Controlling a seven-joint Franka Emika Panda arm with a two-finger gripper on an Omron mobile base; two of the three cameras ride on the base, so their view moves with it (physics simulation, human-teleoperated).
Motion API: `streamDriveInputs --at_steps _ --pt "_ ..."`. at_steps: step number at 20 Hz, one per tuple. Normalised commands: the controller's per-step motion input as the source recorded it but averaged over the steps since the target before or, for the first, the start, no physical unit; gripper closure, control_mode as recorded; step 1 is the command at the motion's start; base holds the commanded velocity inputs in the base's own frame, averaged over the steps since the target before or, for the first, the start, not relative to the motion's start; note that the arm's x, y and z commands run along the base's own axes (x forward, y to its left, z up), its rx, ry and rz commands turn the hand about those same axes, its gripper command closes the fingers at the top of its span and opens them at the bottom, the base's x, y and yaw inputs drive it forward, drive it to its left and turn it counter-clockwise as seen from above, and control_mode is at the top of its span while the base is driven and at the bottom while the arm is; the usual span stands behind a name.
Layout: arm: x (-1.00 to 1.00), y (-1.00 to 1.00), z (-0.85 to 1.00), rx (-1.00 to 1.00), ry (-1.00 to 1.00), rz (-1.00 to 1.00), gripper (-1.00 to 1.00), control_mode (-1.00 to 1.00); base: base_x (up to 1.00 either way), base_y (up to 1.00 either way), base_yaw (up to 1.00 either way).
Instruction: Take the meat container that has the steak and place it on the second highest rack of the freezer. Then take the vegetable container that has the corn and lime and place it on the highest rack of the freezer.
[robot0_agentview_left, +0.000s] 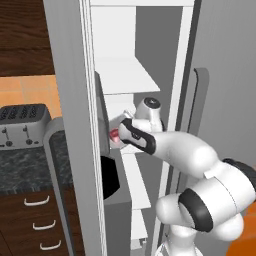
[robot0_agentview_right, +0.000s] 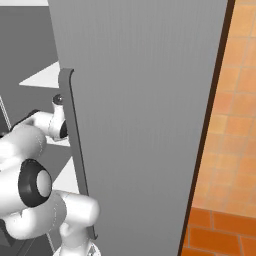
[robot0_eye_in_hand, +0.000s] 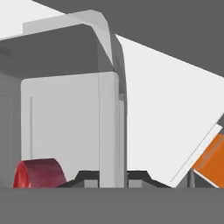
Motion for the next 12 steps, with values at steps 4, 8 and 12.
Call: streamDriveInputs --at_steps 4,8,12 --pt "0.38 0.0 -0.18 0.0 0.0 0.0 1.0 -1.0 0.0 0.0 0.0" --pt "0.34 0.0 -0.18 0.0 0.0 0.0 1.0 -1.0 0.0 0.0 0.0" --pt "0.31 0.0 -0.18 0.0 0.0 0.0 1.0 -1.0 0.0 0.0 0.0"
